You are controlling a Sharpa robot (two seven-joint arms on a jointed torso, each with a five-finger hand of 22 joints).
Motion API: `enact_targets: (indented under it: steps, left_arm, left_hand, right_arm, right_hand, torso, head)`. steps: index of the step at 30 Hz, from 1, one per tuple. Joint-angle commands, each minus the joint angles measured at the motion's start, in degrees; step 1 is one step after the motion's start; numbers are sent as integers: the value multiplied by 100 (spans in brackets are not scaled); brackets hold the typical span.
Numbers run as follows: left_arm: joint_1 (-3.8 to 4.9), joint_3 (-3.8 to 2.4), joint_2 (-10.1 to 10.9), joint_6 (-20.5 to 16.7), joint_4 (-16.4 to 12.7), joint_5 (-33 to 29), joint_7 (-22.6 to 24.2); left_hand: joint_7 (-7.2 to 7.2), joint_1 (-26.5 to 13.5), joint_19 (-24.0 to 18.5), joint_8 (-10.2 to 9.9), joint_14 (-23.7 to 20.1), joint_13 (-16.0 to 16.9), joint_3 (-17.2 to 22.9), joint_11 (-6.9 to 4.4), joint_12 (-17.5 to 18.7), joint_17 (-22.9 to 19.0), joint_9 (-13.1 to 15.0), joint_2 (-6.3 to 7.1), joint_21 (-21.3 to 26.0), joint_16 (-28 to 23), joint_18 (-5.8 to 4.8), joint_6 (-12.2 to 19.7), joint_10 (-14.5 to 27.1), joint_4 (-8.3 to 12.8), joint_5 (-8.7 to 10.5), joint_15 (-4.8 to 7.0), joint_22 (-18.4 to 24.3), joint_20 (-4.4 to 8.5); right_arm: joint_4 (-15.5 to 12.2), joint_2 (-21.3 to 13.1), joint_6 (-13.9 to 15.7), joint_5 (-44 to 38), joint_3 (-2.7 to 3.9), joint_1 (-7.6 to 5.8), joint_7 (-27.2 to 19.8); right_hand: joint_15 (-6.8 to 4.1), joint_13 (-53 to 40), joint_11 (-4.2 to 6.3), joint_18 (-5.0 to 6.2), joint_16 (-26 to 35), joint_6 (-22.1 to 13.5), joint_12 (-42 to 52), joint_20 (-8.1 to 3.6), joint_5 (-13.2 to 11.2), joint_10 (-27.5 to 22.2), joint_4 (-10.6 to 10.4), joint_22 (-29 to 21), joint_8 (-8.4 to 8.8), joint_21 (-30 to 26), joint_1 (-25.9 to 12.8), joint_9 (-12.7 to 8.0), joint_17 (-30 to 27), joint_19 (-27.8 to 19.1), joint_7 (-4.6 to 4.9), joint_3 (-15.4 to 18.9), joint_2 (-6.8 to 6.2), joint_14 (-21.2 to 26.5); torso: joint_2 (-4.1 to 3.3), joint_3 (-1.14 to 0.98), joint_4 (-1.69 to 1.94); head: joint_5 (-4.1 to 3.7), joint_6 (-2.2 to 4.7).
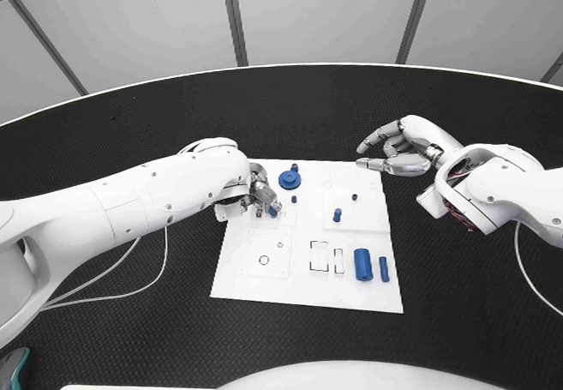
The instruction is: Assemble the parts on the task board
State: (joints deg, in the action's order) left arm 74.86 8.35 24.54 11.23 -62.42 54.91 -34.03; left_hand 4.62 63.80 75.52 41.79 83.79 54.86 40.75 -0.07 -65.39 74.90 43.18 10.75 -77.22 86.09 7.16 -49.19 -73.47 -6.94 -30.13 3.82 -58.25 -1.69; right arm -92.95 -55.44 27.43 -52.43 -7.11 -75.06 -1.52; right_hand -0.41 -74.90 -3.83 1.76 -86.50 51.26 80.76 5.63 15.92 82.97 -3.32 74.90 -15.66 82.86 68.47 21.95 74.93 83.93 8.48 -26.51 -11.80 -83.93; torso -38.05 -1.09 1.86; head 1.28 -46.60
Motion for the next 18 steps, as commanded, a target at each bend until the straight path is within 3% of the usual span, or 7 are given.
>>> enact_targets:
  steps: [1, 11, 18]
  left_arm:
    - [0, 0, 1, -50, 9, -61, 4]
    - [0, 0, -9, -35, 24, -186, 19]
    - [0, 0, -6, 53, 31, -202, 28]
  left_hand:
    - [-36, 18, -30, -44, 441, -43, 892, -29, 35, 860, 14, -140, 27, 23, -90, 105, 88, 853, 39, 21, 27, -15]
    - [39, 39, -62, -241, 438, -123, 915, 33, 98, 855, -46, -224, 45, 20, -85, 267, 204, 855, 35, -30, 61, -53]
    - [46, 80, -62, -276, 438, -140, 958, 40, 107, 857, -64, -250, 38, 21, -85, 240, 230, 897, 22, -38, 52, -67]
  right_arm:
    - [3, -1, -6, 0, 0, 0, 2]
    - [14, 2, -30, 0, 0, 0, 9]
    - [21, 4, -43, 0, 0, 0, 15]
  right_hand:
    - [-28, -715, 21, 49, 17, -33, 13, -42, 20, 12, -34, 746, -24, -30, -5, 9, 805, 187, 7, -2, 12, -429]
    - [-29, -712, 21, 51, 18, -35, 10, -42, 25, 9, -33, 741, -28, -36, -2, 9, 804, 185, 7, -4, 12, -429]
    - [-29, -712, 22, 50, 20, -37, 10, -42, 30, 9, -33, 744, -30, -33, 0, 9, 799, 186, 7, -6, 14, -428]
  torso:
    - [-4, -2, 1]
    - [-3, -2, 1]
    - [0, 2, -1]
  head:
    - [-3, -2]
    - [0, -16]
    - [-4, -21]
